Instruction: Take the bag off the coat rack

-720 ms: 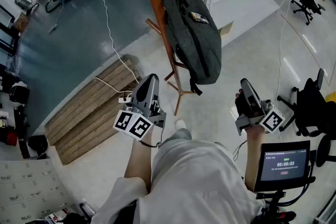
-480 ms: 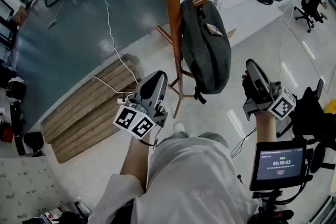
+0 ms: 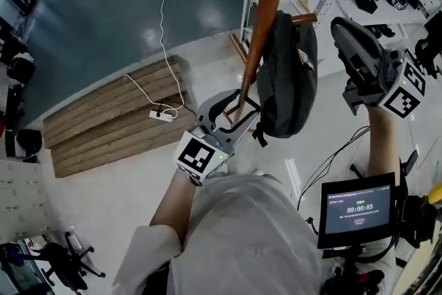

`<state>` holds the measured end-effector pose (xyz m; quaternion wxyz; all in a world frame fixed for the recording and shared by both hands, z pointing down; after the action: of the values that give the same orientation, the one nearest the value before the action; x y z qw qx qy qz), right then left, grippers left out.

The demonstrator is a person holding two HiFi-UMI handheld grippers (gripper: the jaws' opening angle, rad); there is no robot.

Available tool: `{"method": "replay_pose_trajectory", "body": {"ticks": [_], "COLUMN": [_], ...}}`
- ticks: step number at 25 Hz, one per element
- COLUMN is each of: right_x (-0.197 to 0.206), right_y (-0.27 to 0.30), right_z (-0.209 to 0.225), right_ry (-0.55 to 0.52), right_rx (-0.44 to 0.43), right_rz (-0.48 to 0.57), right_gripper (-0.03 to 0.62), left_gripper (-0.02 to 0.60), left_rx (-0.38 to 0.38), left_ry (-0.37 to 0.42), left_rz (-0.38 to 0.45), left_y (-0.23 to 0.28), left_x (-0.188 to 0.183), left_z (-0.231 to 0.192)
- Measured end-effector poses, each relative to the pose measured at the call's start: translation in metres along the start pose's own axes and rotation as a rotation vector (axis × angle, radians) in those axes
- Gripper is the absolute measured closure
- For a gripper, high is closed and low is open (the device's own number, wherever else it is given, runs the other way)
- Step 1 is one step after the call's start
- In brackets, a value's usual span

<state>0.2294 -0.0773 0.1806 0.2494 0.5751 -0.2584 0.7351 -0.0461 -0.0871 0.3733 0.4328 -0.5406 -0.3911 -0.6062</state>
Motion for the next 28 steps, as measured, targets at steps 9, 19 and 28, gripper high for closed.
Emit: {"method": "replay_pose_trajectory", "body": {"ticks": [9, 19, 28], "right_x": [-0.021, -0.027, -0.026], "right_y": [0.080, 0.114, 0.143], "right_z": [0.006, 0.017, 0.004], "right_ry": [-0.159, -0.177, -0.218], "right_rx": [-0.182, -0.333, -0.402], "right_rz": [-0.279, -0.324, -0.386], "right_gripper": [0.459, 0.456, 0.410], "left_gripper": [0.347, 0.347, 0.347], "left_rx": [0.008, -0.062, -0.062], "left_ry": [0.047, 0.008, 0.025], "left_rz": [-0.031, -0.010, -0.026], "left_y": [0.007, 0.010, 0.007], "left_x": [-0.011, -0.014, -0.011], "left_z": [0.004, 0.002, 0.017]}}
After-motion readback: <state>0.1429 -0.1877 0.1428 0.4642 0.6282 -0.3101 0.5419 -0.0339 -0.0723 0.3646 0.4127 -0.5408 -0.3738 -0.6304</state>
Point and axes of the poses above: the fingertips, and each gripper's own axes: y forward along the fingers, z to its right, x out of its underside, the point moved 9 cm from there along -y, backward along the fingers, and after that the axes turned 7 degrees about y, right-handed, at the moved point
